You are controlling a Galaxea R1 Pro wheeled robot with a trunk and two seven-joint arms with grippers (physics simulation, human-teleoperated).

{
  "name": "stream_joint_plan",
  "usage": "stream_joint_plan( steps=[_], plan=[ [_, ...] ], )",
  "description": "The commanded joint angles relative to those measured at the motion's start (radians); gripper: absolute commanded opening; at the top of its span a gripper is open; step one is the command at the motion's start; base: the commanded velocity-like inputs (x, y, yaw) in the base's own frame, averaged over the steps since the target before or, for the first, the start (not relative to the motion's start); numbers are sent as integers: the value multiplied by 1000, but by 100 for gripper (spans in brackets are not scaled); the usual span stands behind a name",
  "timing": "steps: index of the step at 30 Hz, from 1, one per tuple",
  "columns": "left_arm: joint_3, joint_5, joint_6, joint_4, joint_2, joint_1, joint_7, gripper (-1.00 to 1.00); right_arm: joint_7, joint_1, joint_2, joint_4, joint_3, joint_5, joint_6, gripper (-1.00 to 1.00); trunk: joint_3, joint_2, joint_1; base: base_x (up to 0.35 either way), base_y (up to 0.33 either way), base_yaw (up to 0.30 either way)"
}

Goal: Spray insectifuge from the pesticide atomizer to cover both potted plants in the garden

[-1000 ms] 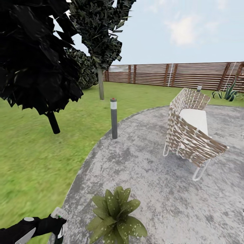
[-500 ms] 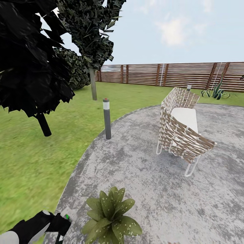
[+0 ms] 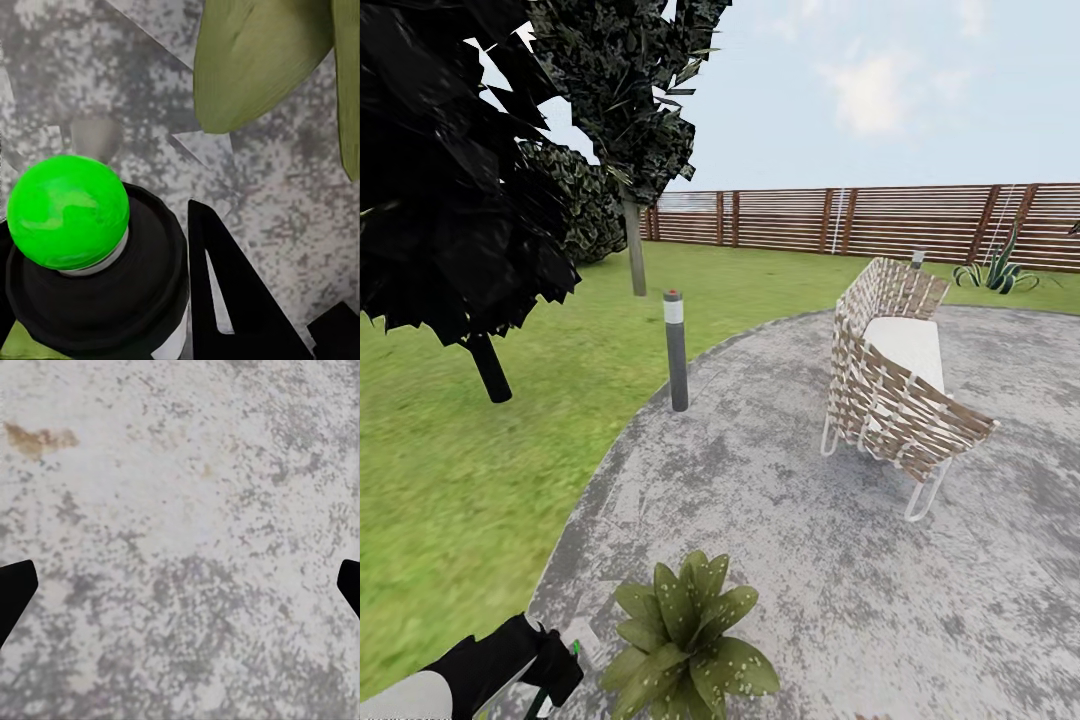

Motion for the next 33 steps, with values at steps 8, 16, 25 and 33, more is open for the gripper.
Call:
stream_joint_plan(
  steps=[8, 16, 25, 33],
  plan=[
    [56, 6, 21, 5, 1, -5, 0, -100, -1, 0, 0, 1, 0, 0, 0, 100, 0, 0, 0, 0, 0, -2],
    [105, 0, 24, 9, 2, -5, -22, -100, -2, 0, 0, 1, -3, 0, 2, 100, 0, 0, 0, 47, 185, -245],
    [92, -12, 59, 64, 3, -5, -84, -100, 0, -1, -1, -1, -6, -3, 7, 100, 0, 0, 0, 8, 334, -209],
    [94, -14, 58, 68, -18, -5, -83, -100, 0, -2, -3, -1, -7, -5, 12, 100, 0, 0, 0, -111, 322, -291]
  ],
)
